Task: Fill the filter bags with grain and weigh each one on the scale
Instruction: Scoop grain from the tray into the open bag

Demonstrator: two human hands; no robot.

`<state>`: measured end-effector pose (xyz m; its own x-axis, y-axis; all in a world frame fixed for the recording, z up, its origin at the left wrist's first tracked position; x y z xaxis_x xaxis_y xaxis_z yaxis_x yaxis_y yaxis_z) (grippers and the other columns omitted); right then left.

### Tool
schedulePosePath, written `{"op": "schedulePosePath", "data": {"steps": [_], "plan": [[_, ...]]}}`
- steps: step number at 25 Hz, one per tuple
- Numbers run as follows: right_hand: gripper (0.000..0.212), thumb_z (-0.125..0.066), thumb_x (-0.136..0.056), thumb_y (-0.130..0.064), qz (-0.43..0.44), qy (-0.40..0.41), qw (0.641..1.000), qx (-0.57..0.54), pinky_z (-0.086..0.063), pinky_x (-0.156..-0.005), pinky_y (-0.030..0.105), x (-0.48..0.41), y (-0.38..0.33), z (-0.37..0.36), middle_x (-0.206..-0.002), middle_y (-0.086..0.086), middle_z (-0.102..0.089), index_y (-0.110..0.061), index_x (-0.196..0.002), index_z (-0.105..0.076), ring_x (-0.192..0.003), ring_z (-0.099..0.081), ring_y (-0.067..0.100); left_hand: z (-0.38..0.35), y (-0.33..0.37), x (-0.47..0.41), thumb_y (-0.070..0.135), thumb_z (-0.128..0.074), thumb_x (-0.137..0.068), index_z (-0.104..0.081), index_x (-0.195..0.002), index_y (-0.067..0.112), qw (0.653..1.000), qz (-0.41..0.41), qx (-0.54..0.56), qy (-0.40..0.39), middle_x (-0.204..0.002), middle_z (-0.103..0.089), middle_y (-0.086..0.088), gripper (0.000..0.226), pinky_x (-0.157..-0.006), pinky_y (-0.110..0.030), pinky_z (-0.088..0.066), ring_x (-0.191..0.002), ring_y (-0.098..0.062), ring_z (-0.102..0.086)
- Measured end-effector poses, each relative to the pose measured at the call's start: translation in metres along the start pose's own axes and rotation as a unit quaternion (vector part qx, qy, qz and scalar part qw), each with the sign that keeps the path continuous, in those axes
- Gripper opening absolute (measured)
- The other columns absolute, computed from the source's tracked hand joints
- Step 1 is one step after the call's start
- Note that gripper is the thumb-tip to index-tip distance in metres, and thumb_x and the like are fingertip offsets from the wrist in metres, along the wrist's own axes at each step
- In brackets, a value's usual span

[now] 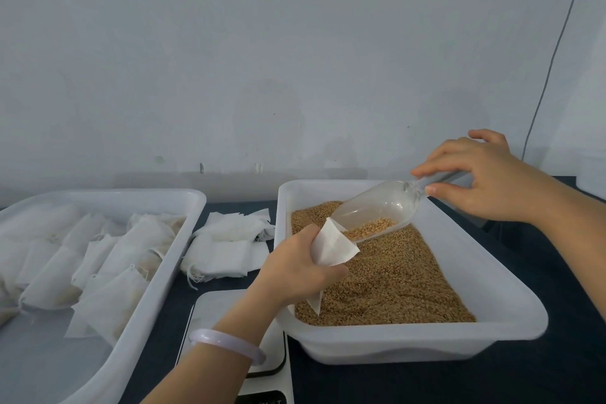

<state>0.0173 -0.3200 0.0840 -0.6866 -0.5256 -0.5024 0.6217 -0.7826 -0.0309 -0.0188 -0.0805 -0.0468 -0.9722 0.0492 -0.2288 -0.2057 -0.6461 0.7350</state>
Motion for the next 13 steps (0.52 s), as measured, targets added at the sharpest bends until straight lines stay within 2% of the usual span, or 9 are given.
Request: {"op": "schedulePosePath", "data": {"steps": [4,13], "plan": [[0.023,-0.066,-0.084,-0.028,0.001,-0.005,1.0,0.011,0.002,-0.11,0.024,-0.0006,-0.0009,0.0005,-0.102,-0.017,-0.057,-0.038,-0.105,-0.066,-0.102,-0.039,-0.004,-0.0002,0.0003,-0.0002,0.042,-0.071,-0.072,-0.05,-0.095,0.025,1.0,0.001,-0.008,0.001,-0.085,-0.061,0.007,0.035,-0.073,-0.035,-0.052,-0.08,-0.013,-0.061],[0.023,-0.067,-0.084,-0.026,-0.004,-0.003,1.0,0.007,0.002,-0.109,0.023,-0.0012,-0.0004,0.0013,-0.1,-0.019,-0.055,-0.039,-0.103,-0.066,-0.097,-0.035,-0.009,-0.0004,0.0015,-0.0001,0.042,-0.071,-0.073,-0.051,-0.095,0.023,1.0,0.005,-0.016,0.003,-0.085,-0.061,0.007,0.035,-0.075,-0.036,-0.053,-0.081,-0.014,-0.061]]}}
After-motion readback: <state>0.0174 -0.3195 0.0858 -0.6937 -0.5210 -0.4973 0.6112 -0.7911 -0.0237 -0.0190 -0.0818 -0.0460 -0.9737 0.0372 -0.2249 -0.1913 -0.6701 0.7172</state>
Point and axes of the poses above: each hand's wrist, its own x-axis away from the middle knuckle, its own z-axis out of the back of the hand, y = z × x, the point moved 2 cm from there along -x, towards the middle knuckle
